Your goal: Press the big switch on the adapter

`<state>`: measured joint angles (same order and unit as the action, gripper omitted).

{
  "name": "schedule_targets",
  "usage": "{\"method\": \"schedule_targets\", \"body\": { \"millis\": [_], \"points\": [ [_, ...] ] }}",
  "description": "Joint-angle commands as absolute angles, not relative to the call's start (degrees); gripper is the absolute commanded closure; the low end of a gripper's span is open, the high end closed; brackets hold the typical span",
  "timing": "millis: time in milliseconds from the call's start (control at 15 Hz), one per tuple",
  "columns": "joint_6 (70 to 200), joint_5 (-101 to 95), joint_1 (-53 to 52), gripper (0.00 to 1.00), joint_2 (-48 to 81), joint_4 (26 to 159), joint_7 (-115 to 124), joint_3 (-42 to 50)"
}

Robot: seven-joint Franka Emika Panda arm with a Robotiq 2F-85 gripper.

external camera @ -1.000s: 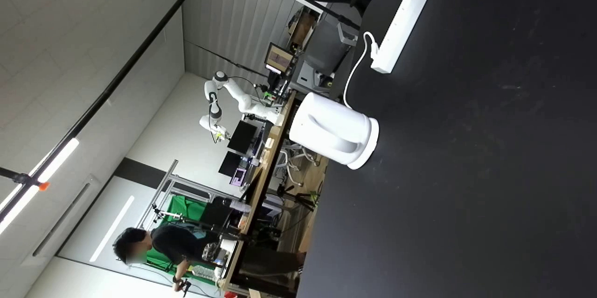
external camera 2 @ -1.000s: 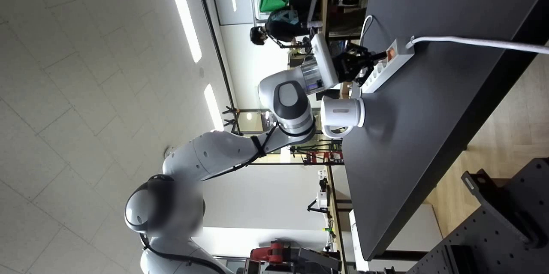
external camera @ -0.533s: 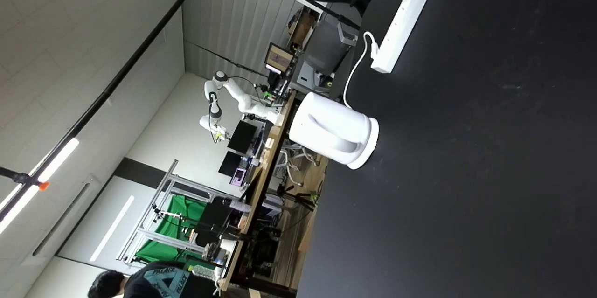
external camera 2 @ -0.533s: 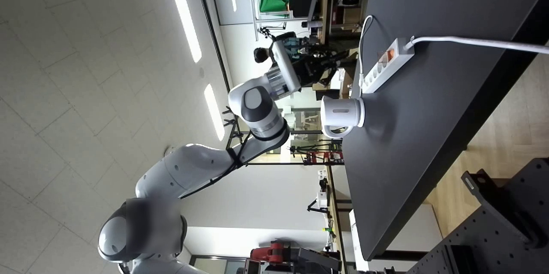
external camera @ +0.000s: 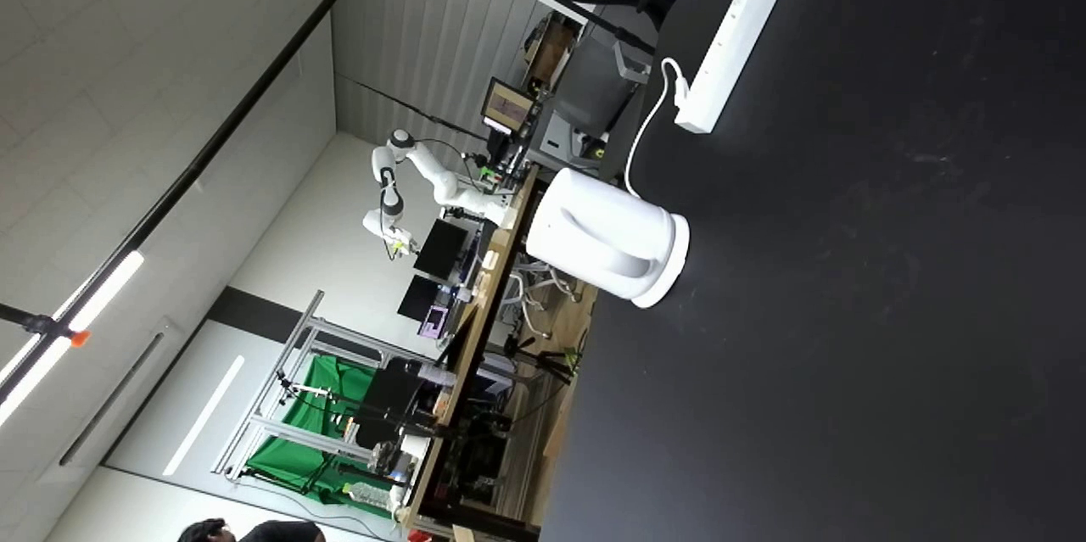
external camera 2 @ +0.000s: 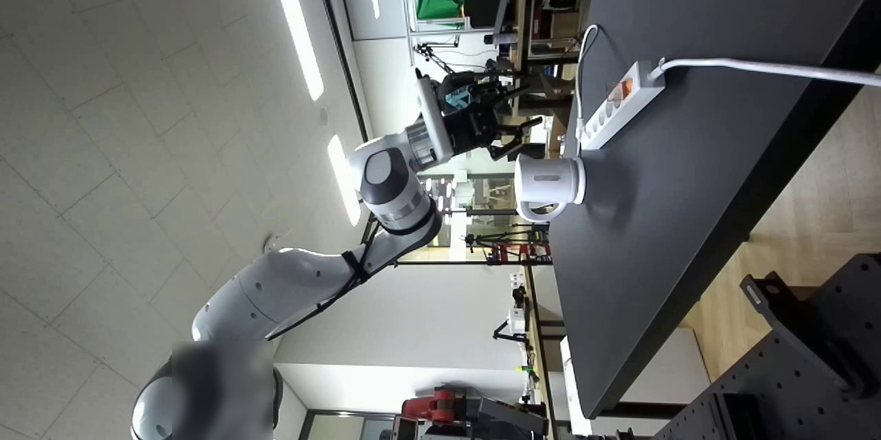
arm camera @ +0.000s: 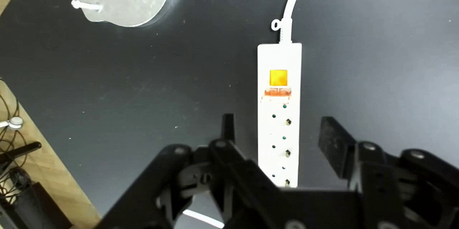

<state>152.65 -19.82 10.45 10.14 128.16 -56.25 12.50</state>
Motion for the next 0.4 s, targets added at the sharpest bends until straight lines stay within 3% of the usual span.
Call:
{"method": "schedule_targets", "body": {
  "millis": [0,133,333],
  "points": [
    [151.7,-20.1,11.3,0.32,9.7,128.3,-56.0,11.5],
    [151.2,-20.1,11.2,0.19,9.5,128.4,-56.0,11.4],
    [151.1,-20.1,11.2,0.19,9.5,128.4,-56.0,11.4]
  ]
}}
